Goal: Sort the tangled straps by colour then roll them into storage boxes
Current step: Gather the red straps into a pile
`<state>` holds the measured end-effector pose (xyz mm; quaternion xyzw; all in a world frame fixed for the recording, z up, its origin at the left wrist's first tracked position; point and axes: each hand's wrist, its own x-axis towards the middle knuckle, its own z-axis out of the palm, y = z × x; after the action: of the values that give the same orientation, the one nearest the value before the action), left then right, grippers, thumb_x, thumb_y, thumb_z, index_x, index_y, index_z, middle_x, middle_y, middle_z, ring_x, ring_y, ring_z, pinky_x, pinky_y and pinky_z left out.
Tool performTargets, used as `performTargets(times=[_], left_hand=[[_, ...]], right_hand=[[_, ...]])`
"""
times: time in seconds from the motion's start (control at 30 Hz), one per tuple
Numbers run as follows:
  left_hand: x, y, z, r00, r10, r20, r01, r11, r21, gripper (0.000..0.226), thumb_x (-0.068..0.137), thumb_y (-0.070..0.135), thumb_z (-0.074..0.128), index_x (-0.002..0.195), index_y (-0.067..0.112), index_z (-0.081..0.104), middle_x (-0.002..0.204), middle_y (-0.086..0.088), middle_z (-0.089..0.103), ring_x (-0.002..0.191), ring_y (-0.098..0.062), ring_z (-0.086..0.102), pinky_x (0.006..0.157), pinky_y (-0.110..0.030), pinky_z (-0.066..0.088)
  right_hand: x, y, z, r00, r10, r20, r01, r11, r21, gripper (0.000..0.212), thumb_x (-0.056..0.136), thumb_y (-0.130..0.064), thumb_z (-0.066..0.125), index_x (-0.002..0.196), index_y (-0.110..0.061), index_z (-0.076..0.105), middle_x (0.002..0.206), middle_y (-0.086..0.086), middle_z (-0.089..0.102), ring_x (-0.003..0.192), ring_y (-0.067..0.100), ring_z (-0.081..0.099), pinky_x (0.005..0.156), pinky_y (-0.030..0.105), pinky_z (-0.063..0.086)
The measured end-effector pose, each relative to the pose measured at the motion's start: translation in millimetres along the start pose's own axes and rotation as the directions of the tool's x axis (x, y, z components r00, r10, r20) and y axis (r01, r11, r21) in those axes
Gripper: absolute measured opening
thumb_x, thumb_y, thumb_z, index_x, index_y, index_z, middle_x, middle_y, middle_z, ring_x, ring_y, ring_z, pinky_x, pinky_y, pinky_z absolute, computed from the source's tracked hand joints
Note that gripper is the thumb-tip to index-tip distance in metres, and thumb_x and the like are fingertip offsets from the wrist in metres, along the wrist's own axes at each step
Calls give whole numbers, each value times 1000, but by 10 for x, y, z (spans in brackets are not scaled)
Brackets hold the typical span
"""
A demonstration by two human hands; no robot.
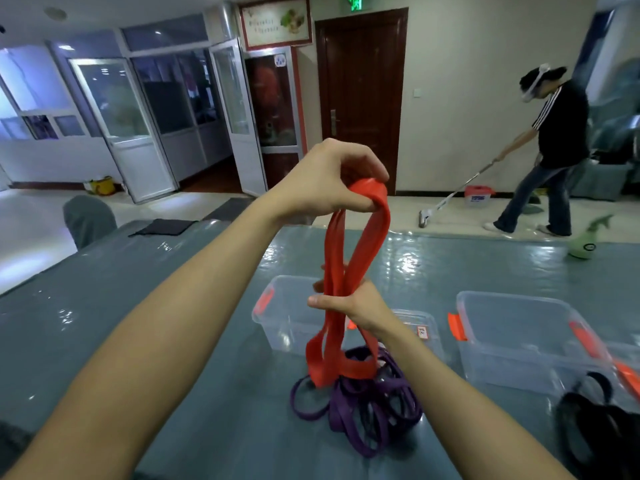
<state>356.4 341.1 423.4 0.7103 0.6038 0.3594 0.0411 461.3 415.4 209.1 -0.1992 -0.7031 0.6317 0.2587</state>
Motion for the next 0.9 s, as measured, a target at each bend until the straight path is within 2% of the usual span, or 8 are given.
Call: performTargets(times=[0.17, 0.33, 0.43, 0.53, 0.63, 0.7, 0.83, 0.9], left_hand=[[-176, -256, -272, 998, -18, -57, 12, 995, -98, 38, 73, 29, 98, 108, 29, 82, 106, 6, 83, 105, -12, 79, 94, -29, 64], [-885, -1314, -399, 934, -291, -208, 183, 888, -421, 53, 63, 22, 104, 111, 30, 82, 110, 2, 83, 104, -14, 79, 93, -31, 63], [-1513, -2067, -81, 848, -490, 201, 527, 746, -407, 77, 60, 13, 106, 128, 29, 72, 125, -7, 80, 125, -31, 74, 110, -47, 57], [-1744, -2195, 704, 632, -506, 586, 632, 775, -13, 98, 60, 36, 108, 145, 37, 59, 151, 8, 63, 147, -17, 56, 118, -36, 49], [-1455, -1667, 1394, 736, -348, 581, 460, 886, -52, 125, 55, 65, 103, 159, 48, 37, 161, 32, 41, 151, 6, 37, 123, -22, 35], [-1155, -1305, 1717, 800, -213, 561, 454, 826, -333, 103, 64, 42, 106, 151, 45, 49, 149, 30, 62, 143, 6, 53, 117, -21, 42], [-695, -811, 2159, 889, -164, 429, 352, 843, -407, 42, 72, 11, 81, 109, 28, 70, 81, 20, 73, 75, 2, 65, 75, -18, 52], [-532, -669, 2308, 911, -173, 374, 348, 809, -474, 34, 77, 7, 77, 110, 12, 73, 84, -1, 75, 80, -14, 67, 80, -32, 53]], right_hand=[[-83, 373, -106, 996, 69, -47, -77, 975, -208, 33, 75, -12, 97, 90, -20, 69, 71, -11, 70, 65, 4, 67, 64, 25, 54], [-248, 301, -459, 991, 104, -84, -131, 884, -448, 45, 66, -22, 89, 107, -20, 69, 77, -7, 65, 63, 11, 57, 68, 33, 50], [-315, -82, -680, 987, 60, -152, -136, 815, -564, 67, 63, -28, 89, 123, -24, 58, 93, -2, 69, 69, 10, 61, 64, 23, 49], [-375, -354, -684, 997, 65, -52, -83, 764, -640, 68, 71, -23, 91, 127, -24, 54, 98, 6, 73, 76, 17, 64, 74, 38, 56], [-457, -471, -577, 995, 104, 11, -61, 661, -748, 74, 74, -25, 91, 135, -21, 49, 108, 7, 69, 88, 22, 66, 81, 41, 57], [-521, -491, -639, 991, 136, 15, -72, 612, -788, 78, 74, -24, 91, 138, -20, 46, 111, 7, 67, 92, 24, 66, 81, 39, 56], [-727, -514, -1194, 985, 164, -51, -143, 621, -771, 78, 75, -18, 91, 137, -23, 43, 104, 5, 71, 83, 19, 69, 74, 35, 57], [-894, -457, -1558, 983, 157, -91, -173, 658, -733, 80, 75, -16, 90, 139, -27, 43, 102, 5, 71, 78, 19, 70, 73, 37, 59]])
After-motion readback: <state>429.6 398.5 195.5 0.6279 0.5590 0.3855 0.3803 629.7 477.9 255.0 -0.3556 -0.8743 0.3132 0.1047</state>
